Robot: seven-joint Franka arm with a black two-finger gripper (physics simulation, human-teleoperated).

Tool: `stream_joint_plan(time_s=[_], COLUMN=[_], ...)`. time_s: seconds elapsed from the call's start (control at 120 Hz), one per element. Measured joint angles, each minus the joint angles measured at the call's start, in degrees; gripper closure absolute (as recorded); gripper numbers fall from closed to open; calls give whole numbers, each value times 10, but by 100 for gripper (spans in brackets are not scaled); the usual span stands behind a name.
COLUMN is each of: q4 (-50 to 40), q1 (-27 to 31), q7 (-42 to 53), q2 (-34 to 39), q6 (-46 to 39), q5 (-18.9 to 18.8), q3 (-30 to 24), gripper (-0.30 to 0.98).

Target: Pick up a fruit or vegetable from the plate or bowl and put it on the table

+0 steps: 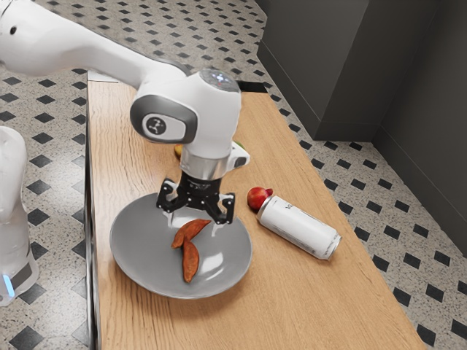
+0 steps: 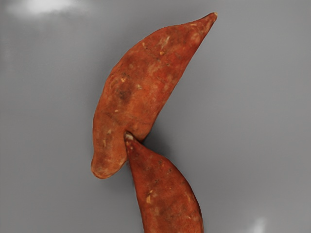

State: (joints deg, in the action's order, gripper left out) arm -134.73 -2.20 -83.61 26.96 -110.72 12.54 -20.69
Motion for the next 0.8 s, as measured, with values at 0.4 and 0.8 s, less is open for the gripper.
stream_joint_plan(time_s=[0.4,0.8], q4=[-33,-49], q1=[0,2], q7=[-1,0], q2=[-5,-40], q6=[-43,-85], q5=[24,37], q3=[-20,-24], gripper=[0,0])
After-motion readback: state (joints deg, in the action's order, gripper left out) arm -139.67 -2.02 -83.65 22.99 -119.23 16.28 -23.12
